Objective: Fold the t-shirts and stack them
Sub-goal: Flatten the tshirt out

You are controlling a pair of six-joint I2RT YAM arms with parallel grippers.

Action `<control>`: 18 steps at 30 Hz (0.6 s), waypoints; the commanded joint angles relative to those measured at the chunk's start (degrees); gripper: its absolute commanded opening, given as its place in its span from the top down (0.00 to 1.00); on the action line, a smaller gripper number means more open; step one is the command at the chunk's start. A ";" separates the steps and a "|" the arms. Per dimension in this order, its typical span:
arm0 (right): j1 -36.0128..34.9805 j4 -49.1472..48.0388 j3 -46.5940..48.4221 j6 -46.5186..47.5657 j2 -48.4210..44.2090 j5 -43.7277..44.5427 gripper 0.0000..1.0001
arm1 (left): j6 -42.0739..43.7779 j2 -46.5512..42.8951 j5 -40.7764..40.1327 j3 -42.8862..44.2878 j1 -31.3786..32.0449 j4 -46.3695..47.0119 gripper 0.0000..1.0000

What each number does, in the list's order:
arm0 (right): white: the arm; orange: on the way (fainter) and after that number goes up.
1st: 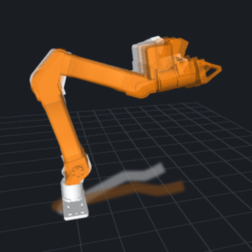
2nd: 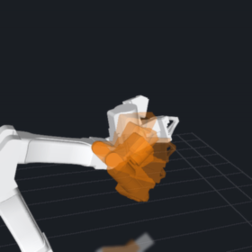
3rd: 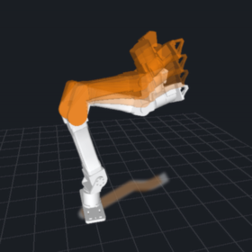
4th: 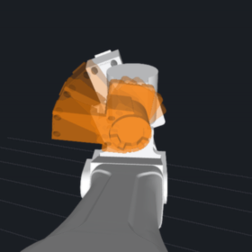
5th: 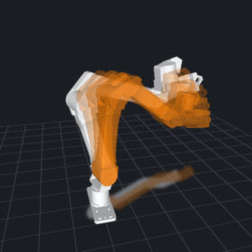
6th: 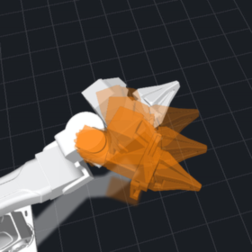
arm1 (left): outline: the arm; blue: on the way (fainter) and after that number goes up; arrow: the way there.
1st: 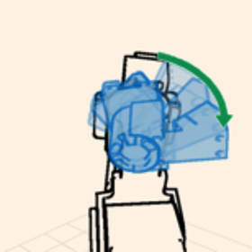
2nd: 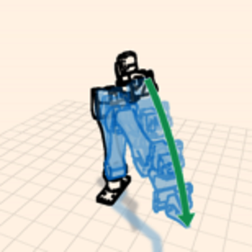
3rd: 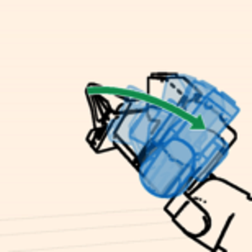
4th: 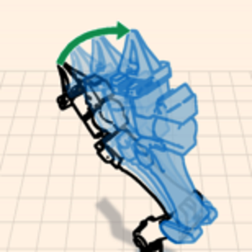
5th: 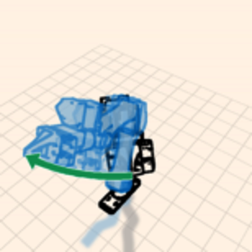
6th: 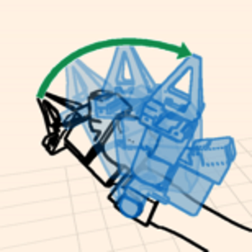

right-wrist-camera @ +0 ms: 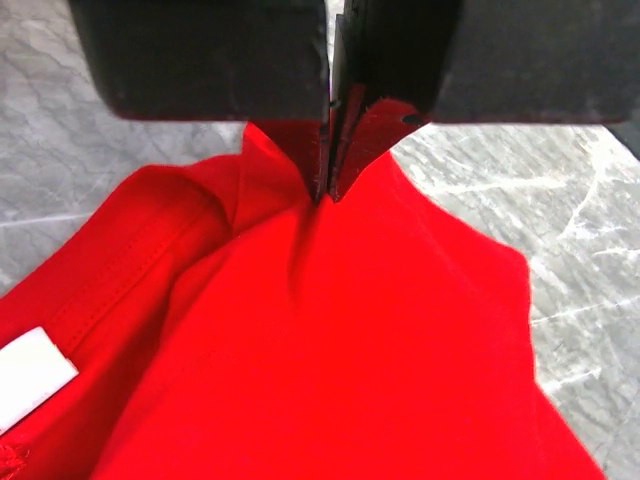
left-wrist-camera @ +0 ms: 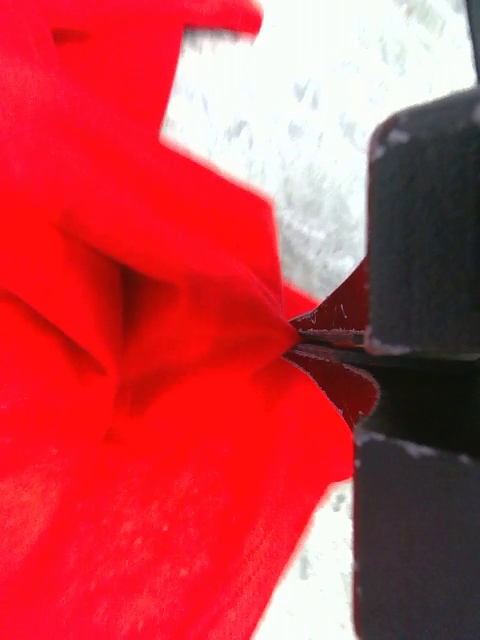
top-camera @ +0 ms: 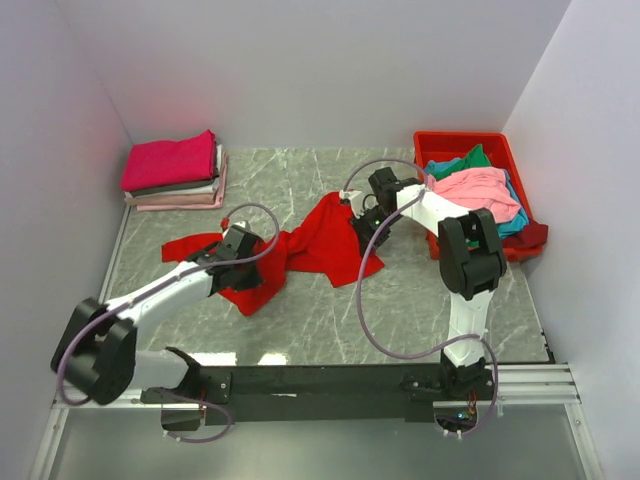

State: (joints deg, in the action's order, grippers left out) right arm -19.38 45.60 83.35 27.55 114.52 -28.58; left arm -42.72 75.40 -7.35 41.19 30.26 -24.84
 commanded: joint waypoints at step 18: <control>0.39 11.35 -9.27 8.40 -40.15 -1.57 1.00 | -2.63 -28.19 8.33 10.92 0.33 -10.13 1.00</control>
State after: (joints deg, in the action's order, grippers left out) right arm -19.29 53.84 72.86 34.26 80.18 -29.41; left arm -44.03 50.19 -1.21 47.44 30.26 -34.59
